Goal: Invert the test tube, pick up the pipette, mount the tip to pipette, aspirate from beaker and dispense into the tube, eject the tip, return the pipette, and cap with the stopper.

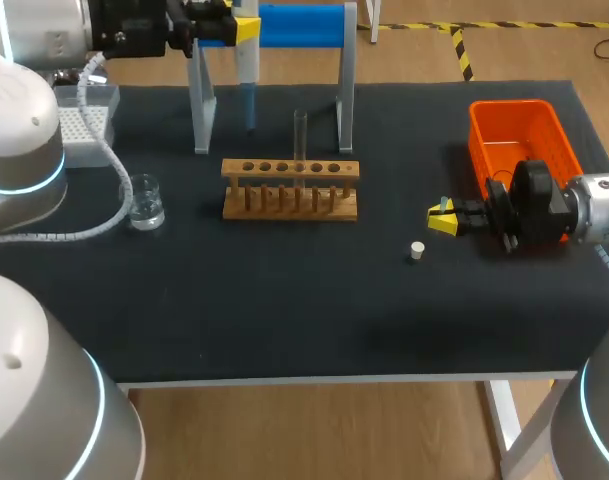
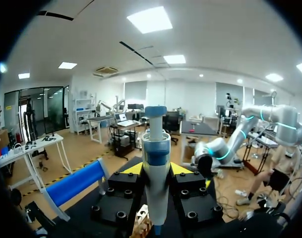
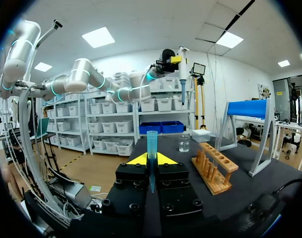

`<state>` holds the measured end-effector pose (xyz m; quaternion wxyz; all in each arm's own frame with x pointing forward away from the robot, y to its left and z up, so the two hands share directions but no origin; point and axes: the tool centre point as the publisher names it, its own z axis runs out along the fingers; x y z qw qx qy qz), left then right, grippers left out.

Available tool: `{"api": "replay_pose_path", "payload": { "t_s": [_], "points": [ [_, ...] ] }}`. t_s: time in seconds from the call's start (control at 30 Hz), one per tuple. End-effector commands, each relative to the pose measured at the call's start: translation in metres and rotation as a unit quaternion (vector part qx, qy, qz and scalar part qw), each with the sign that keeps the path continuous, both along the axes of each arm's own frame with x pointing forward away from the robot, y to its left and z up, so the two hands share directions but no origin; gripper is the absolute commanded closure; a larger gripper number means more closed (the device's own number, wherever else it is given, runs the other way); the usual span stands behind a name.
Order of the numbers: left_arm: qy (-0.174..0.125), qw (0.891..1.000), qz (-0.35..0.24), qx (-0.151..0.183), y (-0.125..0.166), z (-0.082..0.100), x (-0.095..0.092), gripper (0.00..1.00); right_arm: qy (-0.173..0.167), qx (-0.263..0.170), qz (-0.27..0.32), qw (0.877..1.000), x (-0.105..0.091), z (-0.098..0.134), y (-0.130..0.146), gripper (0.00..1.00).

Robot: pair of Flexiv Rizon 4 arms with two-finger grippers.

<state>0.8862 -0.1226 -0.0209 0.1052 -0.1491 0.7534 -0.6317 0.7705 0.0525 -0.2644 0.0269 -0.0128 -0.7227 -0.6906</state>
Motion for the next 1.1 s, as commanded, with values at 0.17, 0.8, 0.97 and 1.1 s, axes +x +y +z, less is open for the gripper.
{"api": "replay_pose_path", "payload": {
  "t_s": [0.17, 0.8, 0.97, 1.1],
  "points": [
    [-0.001, 0.999, 0.039, -0.008, -0.023, 0.015, -0.023, 1.0, 0.0, -0.001, 0.0, 1.0, -0.001, 0.001, -0.001, 1.0],
    [-0.02, 0.998, 0.045, -0.029, -0.064, 0.025, -0.036, 1.0, 0.0, -0.001, 0.0, 1.0, -0.001, 0.001, -0.001, 1.0],
    [-0.027, 0.998, 0.041, -0.031, -0.07, 0.028, -0.036, 1.0, 0.0, -0.001, 0.0, 1.0, -0.001, 0.001, -0.001, 1.0],
    [-0.03, 0.998, 0.04, -0.031, -0.074, 0.028, -0.036, 1.0, 0.0, -0.001, 0.0, 1.0, -0.001, 0.001, -0.001, 1.0]
  ]
}}
